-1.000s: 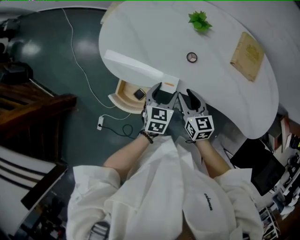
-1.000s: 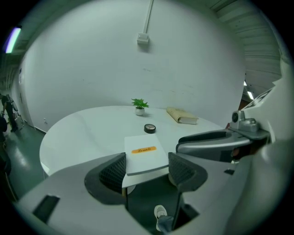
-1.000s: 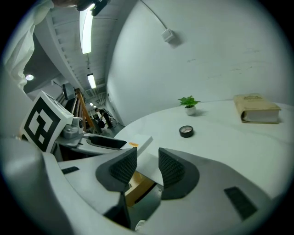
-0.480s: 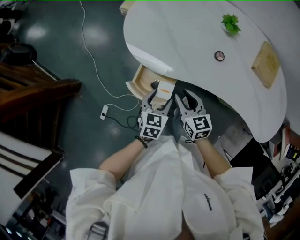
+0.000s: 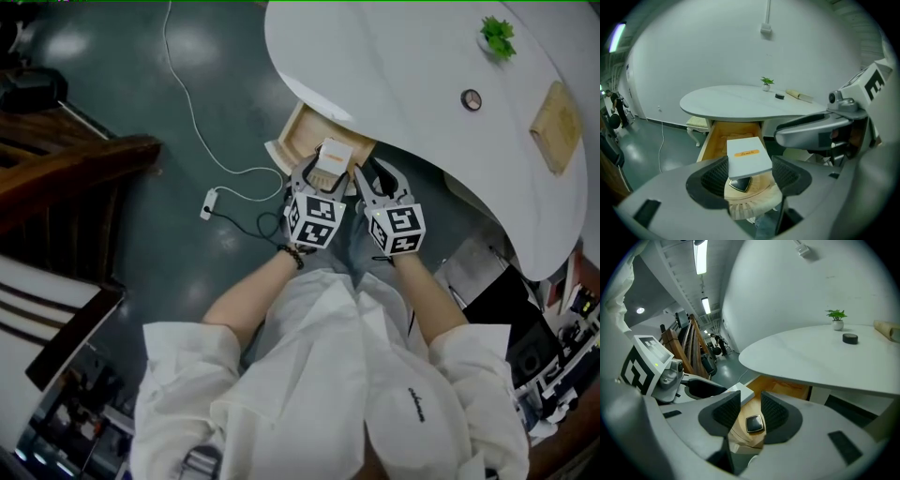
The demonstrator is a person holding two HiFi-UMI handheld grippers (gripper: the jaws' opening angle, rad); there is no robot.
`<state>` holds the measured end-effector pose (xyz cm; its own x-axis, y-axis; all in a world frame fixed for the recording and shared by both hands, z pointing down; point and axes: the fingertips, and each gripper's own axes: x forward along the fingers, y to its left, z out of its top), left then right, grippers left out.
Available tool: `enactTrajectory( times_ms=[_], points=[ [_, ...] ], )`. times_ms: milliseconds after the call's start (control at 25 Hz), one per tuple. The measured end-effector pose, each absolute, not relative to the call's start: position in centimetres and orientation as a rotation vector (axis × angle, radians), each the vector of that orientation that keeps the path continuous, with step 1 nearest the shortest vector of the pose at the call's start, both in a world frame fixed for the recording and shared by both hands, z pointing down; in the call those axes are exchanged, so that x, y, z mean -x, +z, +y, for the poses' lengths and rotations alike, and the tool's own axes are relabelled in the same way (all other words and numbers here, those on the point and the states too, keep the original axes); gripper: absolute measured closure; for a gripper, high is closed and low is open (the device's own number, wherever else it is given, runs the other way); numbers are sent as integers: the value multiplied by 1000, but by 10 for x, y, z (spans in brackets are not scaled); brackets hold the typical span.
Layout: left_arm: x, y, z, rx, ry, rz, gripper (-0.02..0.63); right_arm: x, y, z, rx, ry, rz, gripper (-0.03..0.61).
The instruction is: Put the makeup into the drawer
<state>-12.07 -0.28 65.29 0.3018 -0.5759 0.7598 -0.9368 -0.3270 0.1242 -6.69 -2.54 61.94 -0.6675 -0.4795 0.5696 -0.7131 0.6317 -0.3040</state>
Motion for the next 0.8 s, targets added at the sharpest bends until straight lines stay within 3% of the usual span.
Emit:
enactTrajectory(
  times_ms=[800],
  points=[
    [128, 700, -3, -1908, 897, -1310, 307, 83, 677, -23, -952, 758, -2309, 465]
  ],
)
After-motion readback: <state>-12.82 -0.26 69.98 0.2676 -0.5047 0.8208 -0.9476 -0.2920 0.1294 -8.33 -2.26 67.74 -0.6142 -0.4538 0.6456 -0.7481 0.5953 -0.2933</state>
